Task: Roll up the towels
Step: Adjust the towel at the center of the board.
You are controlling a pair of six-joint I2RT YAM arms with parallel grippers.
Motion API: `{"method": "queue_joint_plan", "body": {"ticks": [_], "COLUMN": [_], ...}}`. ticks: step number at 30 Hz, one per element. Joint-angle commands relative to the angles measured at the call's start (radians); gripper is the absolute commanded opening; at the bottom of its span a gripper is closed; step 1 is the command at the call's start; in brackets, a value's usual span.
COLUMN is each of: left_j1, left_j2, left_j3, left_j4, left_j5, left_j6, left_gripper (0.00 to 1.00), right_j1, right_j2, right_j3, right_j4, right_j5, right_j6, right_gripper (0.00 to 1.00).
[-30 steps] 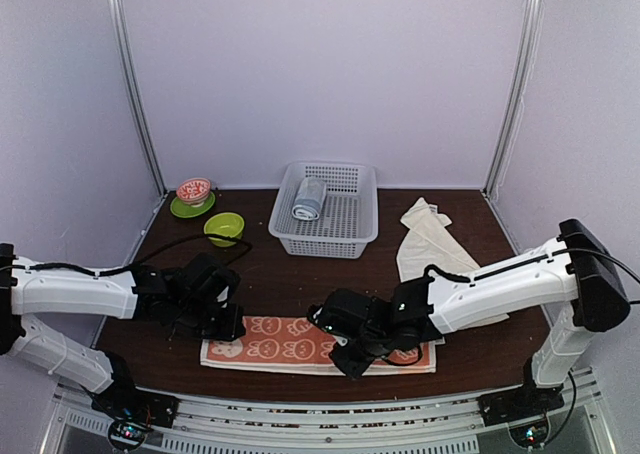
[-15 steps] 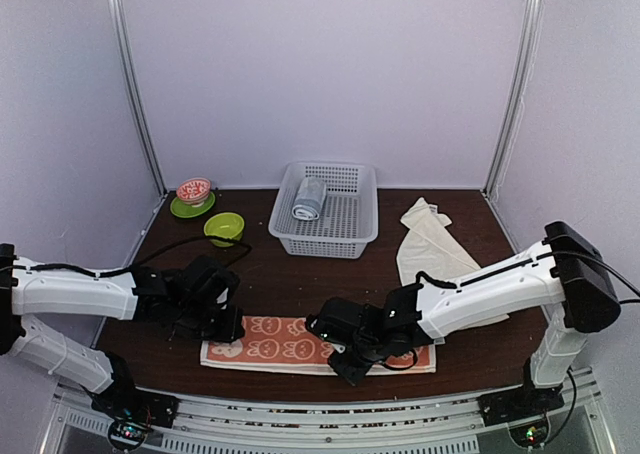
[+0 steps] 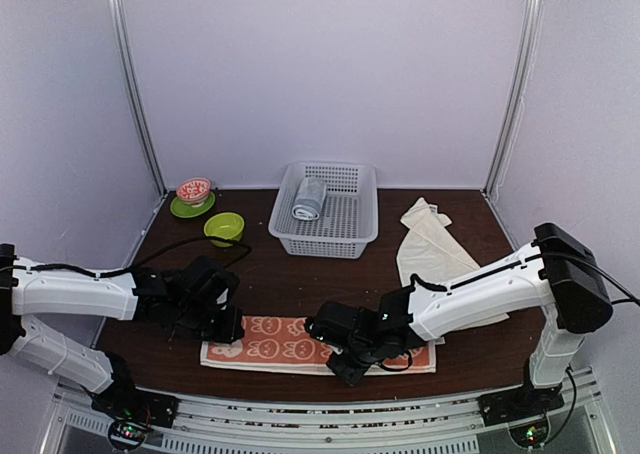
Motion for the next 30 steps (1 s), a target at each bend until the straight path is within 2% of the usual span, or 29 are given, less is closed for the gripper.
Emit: {"method": "queue_joint_plan", "body": {"ticks": [1, 9, 28, 29, 30], "left_j1": [-0.002, -0.002, -0.002, -0.002, -0.002], "left_j2": [0.005, 0.009, 0.01, 0.009, 0.009], "left_j3": [-0.007, -0.007, -0.007, -0.009, -0.009], "left_j4": [0.032, 0.034, 0.041, 0.042, 0.044], "left_j5": [-0.01, -0.01, -0.012, -0.012, -0.011], "left_j6": [-0.008, -0.01, -0.008, -0.009, -0.01], "left_gripper": [0.0, 0.0, 0.0, 0.0, 0.0], "right_j1": [-0.005, -0.014, -0.008, -0.009, -0.008], "right_j2": [0.011, 0.012, -0.108, -0.097, -0.086], "right_j3": [0.01, 0.009, 0.007, 0.006, 0.003], "right_j4": [0.008, 0.01, -0.008, -0.012, -0.011], "right_j5": [0.031, 0.032, -0.023, -0.014, -0.008], "right_j6": [0.001, 0.009, -0.009, -0.014, -0.02], "right_gripper": [0.12, 0.0, 0.0, 0.02, 0.11]}}
